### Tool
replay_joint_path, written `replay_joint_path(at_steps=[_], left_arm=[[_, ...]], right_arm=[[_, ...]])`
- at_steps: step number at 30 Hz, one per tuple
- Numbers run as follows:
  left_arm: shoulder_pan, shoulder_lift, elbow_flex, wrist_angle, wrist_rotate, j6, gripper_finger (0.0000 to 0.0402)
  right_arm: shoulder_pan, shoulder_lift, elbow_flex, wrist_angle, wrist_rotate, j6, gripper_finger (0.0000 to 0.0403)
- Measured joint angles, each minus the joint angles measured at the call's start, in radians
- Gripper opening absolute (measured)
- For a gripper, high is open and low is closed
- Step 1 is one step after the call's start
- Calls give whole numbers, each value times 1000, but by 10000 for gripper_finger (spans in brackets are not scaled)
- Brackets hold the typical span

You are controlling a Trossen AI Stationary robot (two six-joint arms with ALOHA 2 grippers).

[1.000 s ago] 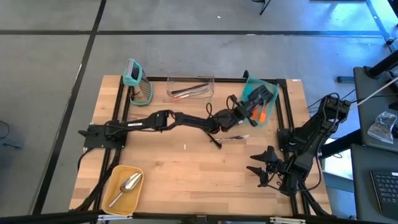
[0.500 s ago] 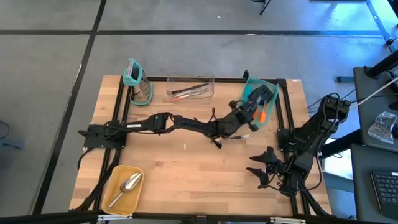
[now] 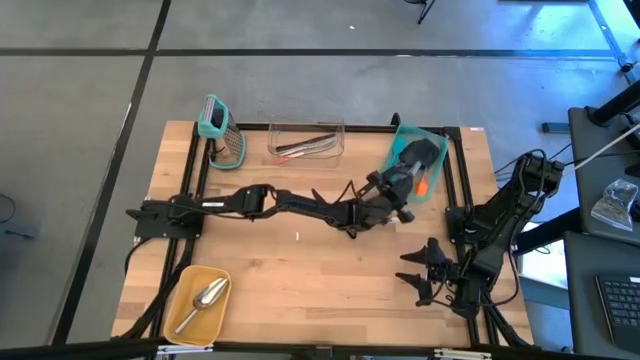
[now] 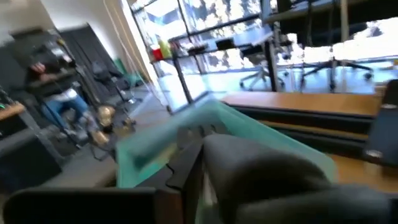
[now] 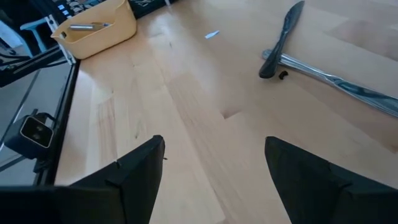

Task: Pick & Place Kitchen Items
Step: Put the black slotted spatula into the green bin

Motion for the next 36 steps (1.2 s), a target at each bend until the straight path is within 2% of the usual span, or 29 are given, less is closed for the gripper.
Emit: replay_joint_path(at_steps=[8,10,15,18,23,36], left_arm=[[-6,-30,0,-228,48,-175,114],[0,-37,1,-262,88,-220,120],[11,-52,2,-355,150,-300,151],[12,-63,2,-419,148,-316,176],[1,-66,2,-438,137,-293,207],[-38,-97,2,-514,65,-260,224]], right_arm=[[0,0,0,53,0,-53,280],[0,0,0,63,0,-63,280],[0,0,0,78,0,-85,280],[0,0,0,78,0,-85,280],[0,0,0,78,0,-85,280],[0,-6,0,85,0,-85,280]])
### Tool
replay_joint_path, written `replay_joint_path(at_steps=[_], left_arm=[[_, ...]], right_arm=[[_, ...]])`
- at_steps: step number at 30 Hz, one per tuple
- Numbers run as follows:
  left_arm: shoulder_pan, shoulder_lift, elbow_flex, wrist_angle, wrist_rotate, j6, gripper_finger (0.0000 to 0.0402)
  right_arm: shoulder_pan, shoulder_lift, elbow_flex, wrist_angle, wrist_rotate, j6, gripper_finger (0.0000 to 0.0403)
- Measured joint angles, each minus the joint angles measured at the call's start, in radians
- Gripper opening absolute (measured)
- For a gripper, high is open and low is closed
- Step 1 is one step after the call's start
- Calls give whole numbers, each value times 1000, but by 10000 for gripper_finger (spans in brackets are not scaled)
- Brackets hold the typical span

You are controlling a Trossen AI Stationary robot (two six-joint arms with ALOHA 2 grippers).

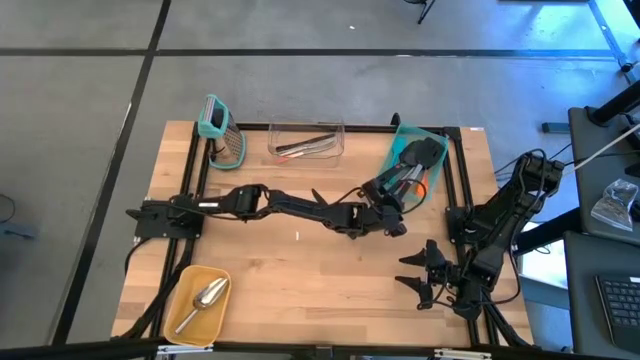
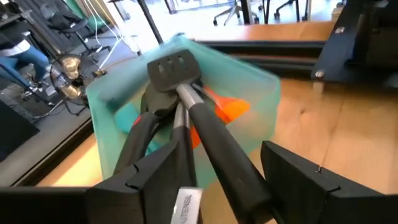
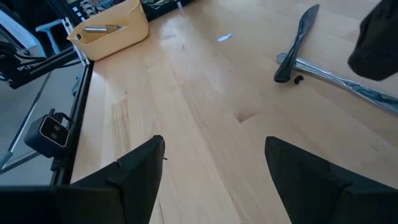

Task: Pick & Place Kitchen Items
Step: Put the black slotted spatula into the green bin, then put the black table knife into the transparent bin

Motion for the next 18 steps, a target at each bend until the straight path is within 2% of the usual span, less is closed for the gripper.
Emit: replay_joint_path(at_steps=[10,18], left_arm=[[-4,-22,0,-238,-8,-101,224],[-38,-26,0,-319,19,-98,219]], right_arm=[[0,0,0,2,-19,-12,280],[0,0,0,2,-26,-18,280]])
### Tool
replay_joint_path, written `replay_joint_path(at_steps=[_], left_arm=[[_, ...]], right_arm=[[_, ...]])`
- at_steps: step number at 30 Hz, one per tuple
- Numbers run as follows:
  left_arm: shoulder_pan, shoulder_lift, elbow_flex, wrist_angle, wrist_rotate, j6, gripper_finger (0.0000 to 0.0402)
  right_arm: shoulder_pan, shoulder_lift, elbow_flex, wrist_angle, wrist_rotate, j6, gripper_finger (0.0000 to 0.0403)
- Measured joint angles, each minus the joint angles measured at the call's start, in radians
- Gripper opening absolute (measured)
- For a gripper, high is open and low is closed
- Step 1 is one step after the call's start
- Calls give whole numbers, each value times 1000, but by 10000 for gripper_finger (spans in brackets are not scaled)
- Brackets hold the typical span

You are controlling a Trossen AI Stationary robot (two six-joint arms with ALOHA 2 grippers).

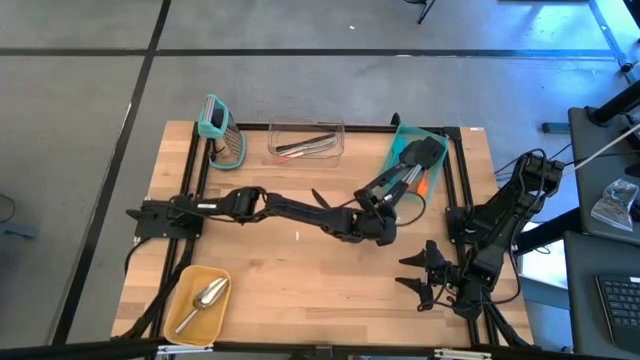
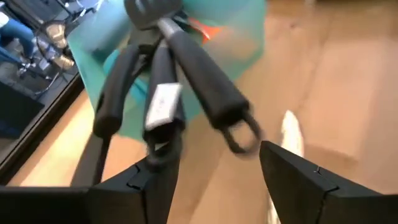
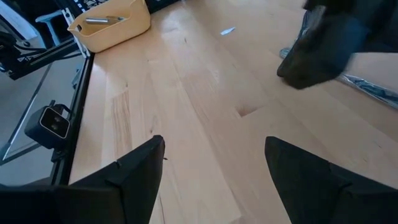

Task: Pick & Place Kitchen Items
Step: Put the black table knife into the transparent bin

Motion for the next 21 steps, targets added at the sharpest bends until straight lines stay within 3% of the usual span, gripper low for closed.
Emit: replay_joint_path(at_steps=[9,13,16,21], left_arm=[[-50,-64,0,-135,-19,5,205],[-74,-116,0,-333,100,83,197],[-86,-157,0,-503,193,32,189],[-122,-202,-7,-710,99,-6,163]], right_arm=[[-20,-1,0,0,-1,0,280],[-43,-1,0,-2,-52,0,280],[-64,-1,0,-8,-74,-8,279],[-93,-1,0,-11,-78,-20,279]])
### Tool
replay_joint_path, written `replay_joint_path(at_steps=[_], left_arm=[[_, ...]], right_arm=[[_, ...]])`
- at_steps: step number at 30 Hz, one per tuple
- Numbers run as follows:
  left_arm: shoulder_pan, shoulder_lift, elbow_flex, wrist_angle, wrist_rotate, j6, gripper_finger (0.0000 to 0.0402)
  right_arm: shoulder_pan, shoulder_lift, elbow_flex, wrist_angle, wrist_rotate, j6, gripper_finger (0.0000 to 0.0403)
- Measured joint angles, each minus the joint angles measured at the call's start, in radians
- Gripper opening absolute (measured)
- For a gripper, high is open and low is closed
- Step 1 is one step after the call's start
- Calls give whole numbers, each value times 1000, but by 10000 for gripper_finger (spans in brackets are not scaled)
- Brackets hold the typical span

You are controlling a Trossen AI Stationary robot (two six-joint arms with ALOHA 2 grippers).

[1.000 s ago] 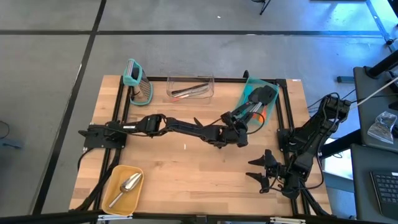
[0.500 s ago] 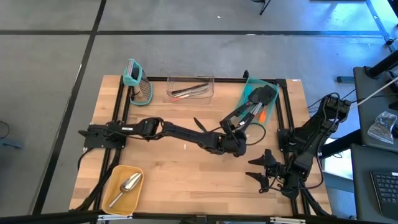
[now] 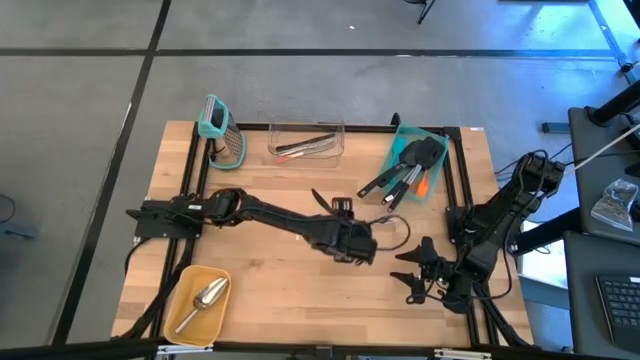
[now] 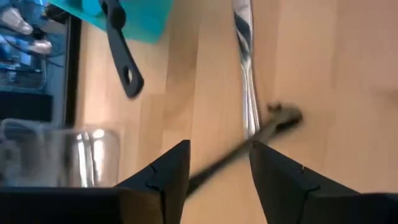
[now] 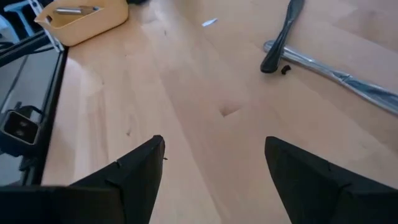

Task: Pick & Place Kitchen Items
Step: Put the black table knife into the transparent bin

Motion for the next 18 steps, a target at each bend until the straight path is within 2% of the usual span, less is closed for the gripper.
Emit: replay_joint_path(at_steps=[5,8,14,16,18], left_arm=[[-30,-63,-82,-26,7,-10,141],[-34,-119,-192,30,33,-16,133],[-42,-309,-557,299,119,-30,134],[-41,-390,-701,453,148,-10,136],[-23,-478,-847,657,219,27,136]], right_arm=[[-27,0,0,10,-10,-40,279],[-48,0,0,19,-42,-68,279],[-99,0,0,35,-134,-124,279],[-113,0,0,41,-166,-145,279],[-125,0,0,46,-181,-164,279]])
